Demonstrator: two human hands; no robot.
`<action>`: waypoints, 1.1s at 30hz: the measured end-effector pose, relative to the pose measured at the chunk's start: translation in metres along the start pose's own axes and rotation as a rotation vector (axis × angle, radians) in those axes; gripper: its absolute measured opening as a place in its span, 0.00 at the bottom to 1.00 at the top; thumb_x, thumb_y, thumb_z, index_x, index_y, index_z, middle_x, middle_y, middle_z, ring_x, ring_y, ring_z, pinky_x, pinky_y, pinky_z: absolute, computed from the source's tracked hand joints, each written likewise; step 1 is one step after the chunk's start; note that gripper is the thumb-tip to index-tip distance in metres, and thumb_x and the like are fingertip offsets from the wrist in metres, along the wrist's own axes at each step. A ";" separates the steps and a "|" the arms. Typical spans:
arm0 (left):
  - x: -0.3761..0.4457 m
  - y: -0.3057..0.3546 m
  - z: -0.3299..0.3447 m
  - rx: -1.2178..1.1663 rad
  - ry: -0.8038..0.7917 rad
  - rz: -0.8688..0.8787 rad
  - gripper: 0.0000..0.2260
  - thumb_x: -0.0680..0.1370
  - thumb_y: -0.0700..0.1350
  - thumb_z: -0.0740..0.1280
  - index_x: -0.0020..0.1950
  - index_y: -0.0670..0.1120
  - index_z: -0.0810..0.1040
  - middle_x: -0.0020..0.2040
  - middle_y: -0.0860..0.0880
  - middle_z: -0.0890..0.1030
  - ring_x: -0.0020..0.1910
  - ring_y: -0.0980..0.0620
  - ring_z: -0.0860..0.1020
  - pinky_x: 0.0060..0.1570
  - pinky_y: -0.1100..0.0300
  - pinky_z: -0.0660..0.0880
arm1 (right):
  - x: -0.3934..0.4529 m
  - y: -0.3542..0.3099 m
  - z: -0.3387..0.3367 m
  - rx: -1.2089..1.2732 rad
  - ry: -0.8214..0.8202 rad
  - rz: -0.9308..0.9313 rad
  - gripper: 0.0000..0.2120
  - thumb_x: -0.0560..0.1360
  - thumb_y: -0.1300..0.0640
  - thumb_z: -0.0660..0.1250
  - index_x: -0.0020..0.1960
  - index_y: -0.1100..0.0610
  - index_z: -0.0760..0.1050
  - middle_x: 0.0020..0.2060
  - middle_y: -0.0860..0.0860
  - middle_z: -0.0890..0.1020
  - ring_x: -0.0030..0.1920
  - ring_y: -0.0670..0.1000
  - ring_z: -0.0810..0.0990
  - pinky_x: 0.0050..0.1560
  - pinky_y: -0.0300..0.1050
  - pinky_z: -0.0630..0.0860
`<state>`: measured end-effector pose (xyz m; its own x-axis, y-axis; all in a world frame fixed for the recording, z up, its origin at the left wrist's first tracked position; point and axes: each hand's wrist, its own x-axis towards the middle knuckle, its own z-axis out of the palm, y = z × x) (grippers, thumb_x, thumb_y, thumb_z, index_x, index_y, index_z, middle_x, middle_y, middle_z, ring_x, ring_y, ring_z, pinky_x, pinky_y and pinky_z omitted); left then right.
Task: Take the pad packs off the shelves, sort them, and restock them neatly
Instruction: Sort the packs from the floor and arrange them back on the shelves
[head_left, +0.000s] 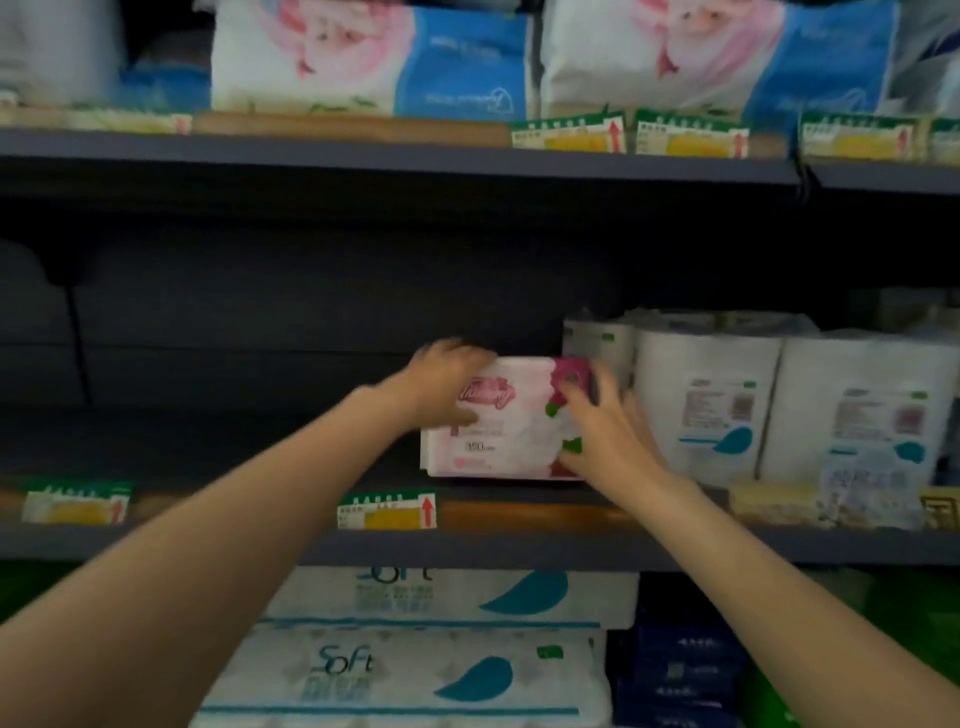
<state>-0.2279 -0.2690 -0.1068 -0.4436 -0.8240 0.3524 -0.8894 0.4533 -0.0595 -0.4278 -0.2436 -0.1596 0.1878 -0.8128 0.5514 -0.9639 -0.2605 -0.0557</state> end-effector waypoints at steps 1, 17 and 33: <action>0.000 -0.009 0.011 0.038 -0.015 -0.031 0.30 0.75 0.48 0.69 0.74 0.51 0.61 0.76 0.49 0.58 0.74 0.44 0.54 0.72 0.47 0.56 | 0.006 0.001 0.004 -0.065 -0.030 -0.047 0.36 0.73 0.53 0.69 0.75 0.52 0.55 0.76 0.53 0.46 0.73 0.61 0.54 0.71 0.55 0.60; 0.037 -0.047 0.099 -0.251 -0.287 -0.140 0.14 0.79 0.42 0.63 0.64 0.50 0.77 0.64 0.52 0.76 0.62 0.54 0.73 0.65 0.60 0.67 | 0.136 0.004 0.048 0.002 -0.454 -0.013 0.20 0.81 0.53 0.56 0.72 0.50 0.65 0.68 0.54 0.70 0.64 0.56 0.71 0.59 0.45 0.69; 0.027 -0.029 0.071 0.168 -0.012 -0.039 0.26 0.78 0.44 0.59 0.75 0.52 0.58 0.74 0.50 0.62 0.70 0.46 0.63 0.66 0.50 0.65 | 0.097 -0.013 0.027 -0.199 -0.483 -0.055 0.25 0.79 0.60 0.56 0.75 0.46 0.59 0.70 0.55 0.67 0.68 0.57 0.67 0.68 0.51 0.62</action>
<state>-0.2218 -0.3286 -0.1615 -0.4084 -0.8445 0.3465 -0.9117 0.3584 -0.2011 -0.3920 -0.3327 -0.1275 0.2595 -0.9606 0.1000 -0.9586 -0.2435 0.1479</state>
